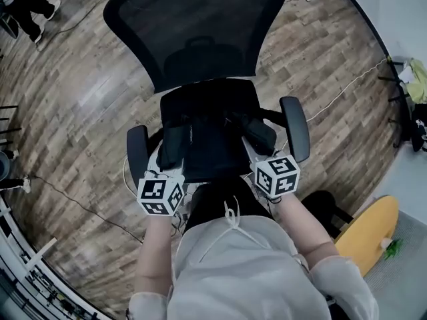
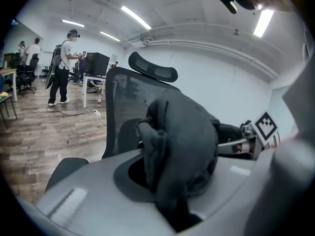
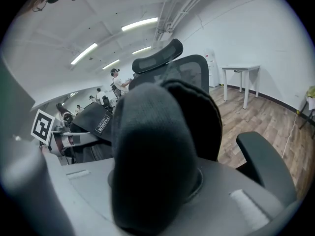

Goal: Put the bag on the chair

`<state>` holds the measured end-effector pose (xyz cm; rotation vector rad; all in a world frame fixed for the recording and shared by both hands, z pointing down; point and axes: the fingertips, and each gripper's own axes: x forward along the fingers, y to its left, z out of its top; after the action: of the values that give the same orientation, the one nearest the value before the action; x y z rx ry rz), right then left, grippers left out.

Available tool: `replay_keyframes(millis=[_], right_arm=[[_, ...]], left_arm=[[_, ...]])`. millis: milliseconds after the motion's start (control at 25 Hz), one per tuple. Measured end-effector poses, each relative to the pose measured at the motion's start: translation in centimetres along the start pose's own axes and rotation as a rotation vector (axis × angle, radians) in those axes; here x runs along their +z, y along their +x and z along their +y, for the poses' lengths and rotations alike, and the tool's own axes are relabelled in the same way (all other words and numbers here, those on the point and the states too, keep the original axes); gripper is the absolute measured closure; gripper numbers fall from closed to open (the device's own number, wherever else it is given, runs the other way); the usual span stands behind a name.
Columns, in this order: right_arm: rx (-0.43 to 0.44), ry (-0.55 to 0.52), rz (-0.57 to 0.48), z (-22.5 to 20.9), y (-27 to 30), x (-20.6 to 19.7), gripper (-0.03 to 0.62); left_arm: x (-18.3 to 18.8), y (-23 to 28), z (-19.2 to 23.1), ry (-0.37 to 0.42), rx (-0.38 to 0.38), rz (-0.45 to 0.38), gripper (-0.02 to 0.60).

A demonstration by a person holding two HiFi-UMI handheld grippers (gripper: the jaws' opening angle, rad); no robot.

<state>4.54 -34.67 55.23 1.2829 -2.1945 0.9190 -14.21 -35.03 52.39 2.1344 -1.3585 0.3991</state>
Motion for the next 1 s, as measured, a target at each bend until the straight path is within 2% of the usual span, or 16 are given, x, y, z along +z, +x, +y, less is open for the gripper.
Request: replay_keyframes(millis=[520,1000], right_arm=[[0.02,-0.038,0.099,-6.0,11.4,-3.5,0.562],[0.001,-0.037,0.148,-8.6,16.3,-8.0,0.56]], left_arm=[[-6.5,10.4,5.6,-0.079,0.076,0.102,0.517],[-12.2,14.6,7.8,-0.106,0.106,0.187,0.517]])
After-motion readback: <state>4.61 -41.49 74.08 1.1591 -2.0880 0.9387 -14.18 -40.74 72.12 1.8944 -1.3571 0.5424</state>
